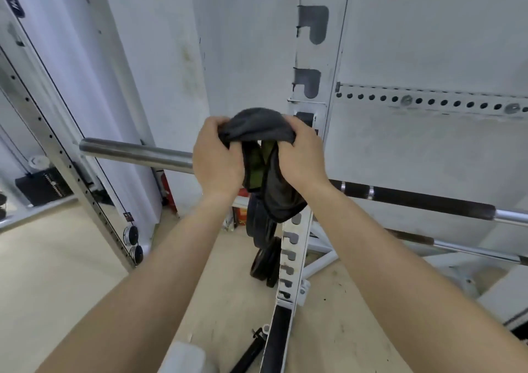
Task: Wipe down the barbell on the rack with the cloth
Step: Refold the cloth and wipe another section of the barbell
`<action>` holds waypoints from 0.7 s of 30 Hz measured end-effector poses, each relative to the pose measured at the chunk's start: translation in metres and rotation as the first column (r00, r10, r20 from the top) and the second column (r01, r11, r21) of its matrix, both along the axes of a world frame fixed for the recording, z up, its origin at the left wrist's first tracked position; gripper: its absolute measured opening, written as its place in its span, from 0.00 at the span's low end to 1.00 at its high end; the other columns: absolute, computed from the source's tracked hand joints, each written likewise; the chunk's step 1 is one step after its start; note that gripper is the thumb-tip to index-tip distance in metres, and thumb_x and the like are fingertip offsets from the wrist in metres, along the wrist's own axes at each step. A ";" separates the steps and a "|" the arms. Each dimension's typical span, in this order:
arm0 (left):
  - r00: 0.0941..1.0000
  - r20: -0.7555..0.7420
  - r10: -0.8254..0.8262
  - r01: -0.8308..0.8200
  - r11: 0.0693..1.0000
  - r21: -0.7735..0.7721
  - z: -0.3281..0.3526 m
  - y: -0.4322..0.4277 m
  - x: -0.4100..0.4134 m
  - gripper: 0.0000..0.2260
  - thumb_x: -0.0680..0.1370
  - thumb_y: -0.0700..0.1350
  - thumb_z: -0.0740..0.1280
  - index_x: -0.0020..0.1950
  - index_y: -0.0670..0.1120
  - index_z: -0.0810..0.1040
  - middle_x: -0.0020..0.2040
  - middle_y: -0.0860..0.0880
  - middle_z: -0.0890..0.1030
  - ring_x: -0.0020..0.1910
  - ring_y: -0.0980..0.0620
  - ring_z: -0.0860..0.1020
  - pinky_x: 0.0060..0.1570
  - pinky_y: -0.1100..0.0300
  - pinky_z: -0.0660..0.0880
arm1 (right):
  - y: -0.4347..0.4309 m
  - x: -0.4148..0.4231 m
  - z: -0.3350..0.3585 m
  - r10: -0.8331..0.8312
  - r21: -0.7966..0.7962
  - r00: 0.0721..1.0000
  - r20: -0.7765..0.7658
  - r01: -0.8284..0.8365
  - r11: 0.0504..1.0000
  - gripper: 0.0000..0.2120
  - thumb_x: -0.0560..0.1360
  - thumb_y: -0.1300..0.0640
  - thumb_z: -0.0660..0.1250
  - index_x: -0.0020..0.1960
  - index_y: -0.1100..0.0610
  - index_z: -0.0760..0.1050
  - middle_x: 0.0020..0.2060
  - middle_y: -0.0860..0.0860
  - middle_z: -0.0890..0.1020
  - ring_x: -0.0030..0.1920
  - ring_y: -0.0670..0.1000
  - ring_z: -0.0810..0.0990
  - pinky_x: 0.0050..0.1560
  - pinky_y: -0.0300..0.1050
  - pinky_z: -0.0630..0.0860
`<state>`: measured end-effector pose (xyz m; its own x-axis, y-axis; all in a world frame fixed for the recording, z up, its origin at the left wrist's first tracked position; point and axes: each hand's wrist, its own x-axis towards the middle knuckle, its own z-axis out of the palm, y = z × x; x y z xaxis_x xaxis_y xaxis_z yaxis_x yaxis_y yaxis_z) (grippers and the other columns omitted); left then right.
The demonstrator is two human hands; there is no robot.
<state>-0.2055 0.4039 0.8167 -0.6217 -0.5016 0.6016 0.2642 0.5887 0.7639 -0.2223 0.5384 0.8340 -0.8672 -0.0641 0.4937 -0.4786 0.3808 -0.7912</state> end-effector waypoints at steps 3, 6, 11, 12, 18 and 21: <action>0.996 0.073 -0.046 0.015 0.926 0.377 -0.070 0.011 0.018 0.08 0.77 0.38 0.67 0.54 0.47 0.76 0.48 0.51 0.80 0.44 0.57 0.77 0.48 0.58 0.76 | -0.011 -0.014 -0.017 0.064 0.440 0.996 0.065 -0.086 0.894 0.25 0.78 0.68 0.57 0.71 0.51 0.73 0.62 0.52 0.81 0.60 0.53 0.78 0.58 0.42 0.75; 0.981 0.135 -0.141 0.040 0.822 0.568 -0.106 0.041 0.027 0.08 0.77 0.41 0.68 0.56 0.46 0.79 0.49 0.49 0.80 0.47 0.53 0.78 0.51 0.55 0.77 | -0.011 -0.023 -0.022 0.027 0.739 0.998 0.055 -0.059 0.672 0.23 0.76 0.66 0.58 0.66 0.50 0.75 0.56 0.53 0.82 0.52 0.58 0.80 0.45 0.48 0.76; 0.846 -0.175 -0.504 0.334 0.245 0.910 -0.097 0.065 0.034 0.12 0.69 0.47 0.68 0.48 0.43 0.80 0.44 0.52 0.80 0.46 0.54 0.76 0.48 0.60 0.72 | -0.009 -0.017 -0.012 0.044 0.845 0.970 0.241 -0.231 0.482 0.16 0.73 0.53 0.63 0.60 0.53 0.70 0.44 0.49 0.79 0.41 0.50 0.78 0.35 0.46 0.72; 0.810 -0.246 -0.532 0.364 0.128 0.922 -0.094 0.065 0.033 0.11 0.67 0.47 0.67 0.46 0.44 0.79 0.43 0.49 0.79 0.46 0.52 0.75 0.49 0.58 0.70 | -0.007 -0.015 -0.010 0.049 0.827 0.957 0.286 -0.273 0.491 0.18 0.73 0.50 0.64 0.61 0.53 0.69 0.44 0.47 0.79 0.42 0.49 0.78 0.37 0.46 0.73; 0.747 -0.472 -0.469 0.359 -0.313 0.879 -0.105 0.041 0.013 0.24 0.77 0.53 0.62 0.68 0.41 0.75 0.62 0.41 0.81 0.63 0.44 0.78 0.67 0.51 0.71 | 0.000 -0.021 -0.010 -0.010 0.837 0.971 0.238 -0.200 0.510 0.26 0.77 0.53 0.59 0.74 0.53 0.62 0.48 0.54 0.80 0.46 0.57 0.79 0.49 0.55 0.79; 0.688 -0.470 -0.553 0.402 -0.248 0.881 -0.110 0.041 -0.006 0.27 0.79 0.62 0.61 0.72 0.47 0.74 0.66 0.42 0.79 0.66 0.44 0.77 0.70 0.47 0.68 | 0.003 -0.012 -0.016 -0.006 0.864 0.996 0.085 -0.071 0.498 0.39 0.78 0.61 0.56 0.80 0.40 0.39 0.36 0.53 0.75 0.35 0.55 0.75 0.36 0.50 0.74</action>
<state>-0.2117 0.4444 0.7066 -0.9928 -0.0107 -0.1190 -0.0423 -0.9000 0.4339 -0.2342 0.5411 0.8177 -0.8831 -0.4547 0.1157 -0.4660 0.8786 -0.1043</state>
